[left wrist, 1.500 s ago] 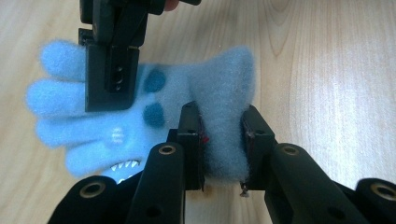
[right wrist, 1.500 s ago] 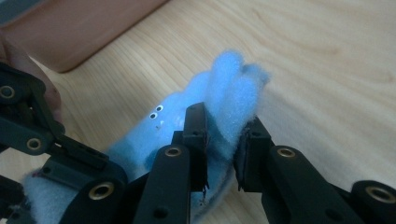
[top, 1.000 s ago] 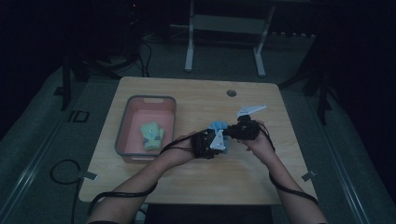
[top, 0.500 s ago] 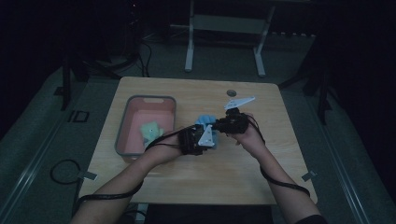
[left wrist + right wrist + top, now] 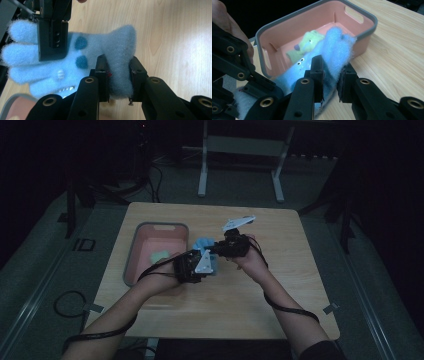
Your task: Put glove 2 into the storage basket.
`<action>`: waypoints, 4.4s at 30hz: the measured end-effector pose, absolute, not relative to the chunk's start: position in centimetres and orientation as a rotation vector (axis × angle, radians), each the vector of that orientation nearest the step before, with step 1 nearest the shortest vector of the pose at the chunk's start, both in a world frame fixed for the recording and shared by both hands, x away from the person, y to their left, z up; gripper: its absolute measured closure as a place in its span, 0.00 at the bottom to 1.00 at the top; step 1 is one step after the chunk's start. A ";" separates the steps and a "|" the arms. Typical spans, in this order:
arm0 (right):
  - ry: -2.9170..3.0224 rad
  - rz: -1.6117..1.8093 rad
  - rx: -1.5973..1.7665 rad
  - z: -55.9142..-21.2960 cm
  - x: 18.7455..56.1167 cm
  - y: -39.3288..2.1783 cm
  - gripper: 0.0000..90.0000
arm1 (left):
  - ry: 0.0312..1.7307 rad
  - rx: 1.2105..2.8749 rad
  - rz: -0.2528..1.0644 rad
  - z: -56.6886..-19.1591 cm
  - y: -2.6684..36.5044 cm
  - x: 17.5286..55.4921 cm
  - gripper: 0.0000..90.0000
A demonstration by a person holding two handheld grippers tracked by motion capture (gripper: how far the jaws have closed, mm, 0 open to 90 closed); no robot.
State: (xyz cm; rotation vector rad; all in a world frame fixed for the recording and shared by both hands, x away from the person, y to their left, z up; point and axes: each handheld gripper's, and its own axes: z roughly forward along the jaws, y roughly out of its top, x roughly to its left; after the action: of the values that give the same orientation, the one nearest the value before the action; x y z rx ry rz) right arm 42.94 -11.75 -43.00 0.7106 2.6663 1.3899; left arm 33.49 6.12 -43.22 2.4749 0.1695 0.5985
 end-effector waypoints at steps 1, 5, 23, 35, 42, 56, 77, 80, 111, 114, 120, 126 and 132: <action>2.670 1.391 0.706 -43.0 43.0 -11.4 0.86 | 0.173 2.477 0.598 -43.2 6.4 33.5 0.83; 2.684 1.393 0.684 -42.9 43.1 -10.1 0.86 | 0.194 2.488 0.606 -43.1 7.6 33.3 0.83; 2.753 1.395 0.601 -43.1 43.7 -2.8 0.86 | 0.304 2.549 0.608 -43.3 13.4 33.1 0.83; 2.801 1.395 0.592 -44.8 44.3 1.2 0.86 | 0.374 2.589 0.578 -44.7 17.2 33.4 0.83; 2.834 1.343 0.620 -46.5 44.9 2.4 0.86 | 0.407 2.612 0.554 -46.3 18.0 34.1 0.83; 2.860 1.205 0.684 -49.2 46.6 3.7 0.86 | 0.464 2.619 0.525 -48.9 18.2 35.7 0.83; 2.811 1.210 0.673 -47.6 47.1 2.9 0.53 | 0.592 2.520 0.535 -48.7 18.9 35.8 0.52; 2.810 1.233 0.657 -47.0 46.7 2.4 0.43 | 0.648 2.456 0.558 -47.8 19.0 35.5 0.36; 2.827 1.355 0.577 -45.4 44.2 -4.3 0.20 | 0.571 2.297 0.407 -45.6 13.5 34.1 0.05; 2.822 1.352 0.589 -45.4 44.0 -5.2 0.20 | 0.548 2.310 0.415 -45.5 12.7 34.0 0.05; 2.824 1.321 0.607 -45.9 43.8 -7.3 0.21 | 0.507 2.316 0.389 -45.8 11.4 34.1 0.05; 2.787 1.345 0.657 -46.4 43.7 -9.6 0.21 | 0.484 2.304 0.377 -46.1 10.0 34.0 0.05; 2.773 1.323 0.683 -47.2 43.3 -11.5 0.21 | 0.455 2.315 0.367 -46.5 8.4 33.9 0.05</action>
State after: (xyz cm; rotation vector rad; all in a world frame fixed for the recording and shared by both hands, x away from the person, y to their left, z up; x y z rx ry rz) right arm 43.28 -11.49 -47.18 0.6832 2.7727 1.3225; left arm 33.95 8.39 -46.51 2.3150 0.4551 0.3669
